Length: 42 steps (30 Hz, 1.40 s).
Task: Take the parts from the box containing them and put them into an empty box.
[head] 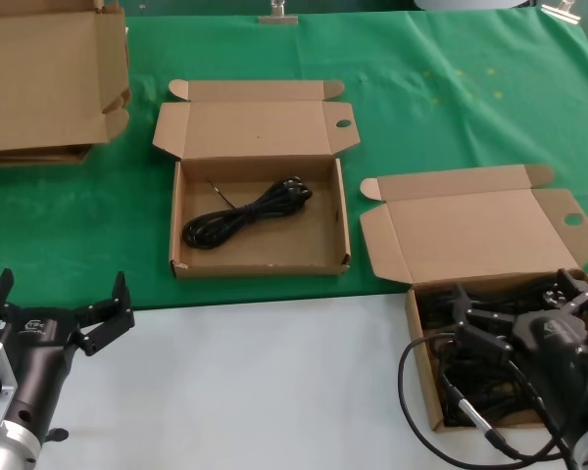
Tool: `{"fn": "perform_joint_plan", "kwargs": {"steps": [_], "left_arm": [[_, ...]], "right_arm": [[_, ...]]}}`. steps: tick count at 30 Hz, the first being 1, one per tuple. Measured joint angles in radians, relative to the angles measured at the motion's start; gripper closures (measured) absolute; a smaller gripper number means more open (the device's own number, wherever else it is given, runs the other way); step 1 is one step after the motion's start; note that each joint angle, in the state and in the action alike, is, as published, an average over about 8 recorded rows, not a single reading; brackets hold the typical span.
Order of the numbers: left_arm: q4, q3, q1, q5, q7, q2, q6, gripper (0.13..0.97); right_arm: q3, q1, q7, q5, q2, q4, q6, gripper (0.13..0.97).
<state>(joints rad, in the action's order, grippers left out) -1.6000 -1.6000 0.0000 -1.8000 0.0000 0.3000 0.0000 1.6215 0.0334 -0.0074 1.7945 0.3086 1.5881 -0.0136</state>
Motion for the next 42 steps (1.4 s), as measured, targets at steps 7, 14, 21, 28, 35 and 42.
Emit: {"fn": "perform_joint_plan", "kwargs": {"steps": [7,14,21,28,35,42], "left_arm": [[0.0,0.0,0.0,0.0,0.0,0.0,0.0,0.132],[0.0,0.0,0.0,0.0,0.0,0.0,0.0,0.132],[0.0,0.0,0.0,0.0,0.0,0.0,0.0,0.132],[0.0,0.0,0.0,0.0,0.0,0.0,0.0,0.132],[0.0,0.0,0.0,0.0,0.0,0.0,0.0,0.132],[0.0,0.0,0.0,0.0,0.0,0.0,0.0,0.132]], "right_arm": [[0.0,0.0,0.0,0.0,0.0,0.0,0.0,0.129],[0.0,0.0,0.0,0.0,0.0,0.0,0.0,0.129],[0.0,0.0,0.0,0.0,0.0,0.0,0.0,0.129],[0.0,0.0,0.0,0.0,0.0,0.0,0.0,0.129],[0.0,0.0,0.0,0.0,0.0,0.0,0.0,0.129],[0.0,0.0,0.0,0.0,0.0,0.0,0.0,0.129]]}}
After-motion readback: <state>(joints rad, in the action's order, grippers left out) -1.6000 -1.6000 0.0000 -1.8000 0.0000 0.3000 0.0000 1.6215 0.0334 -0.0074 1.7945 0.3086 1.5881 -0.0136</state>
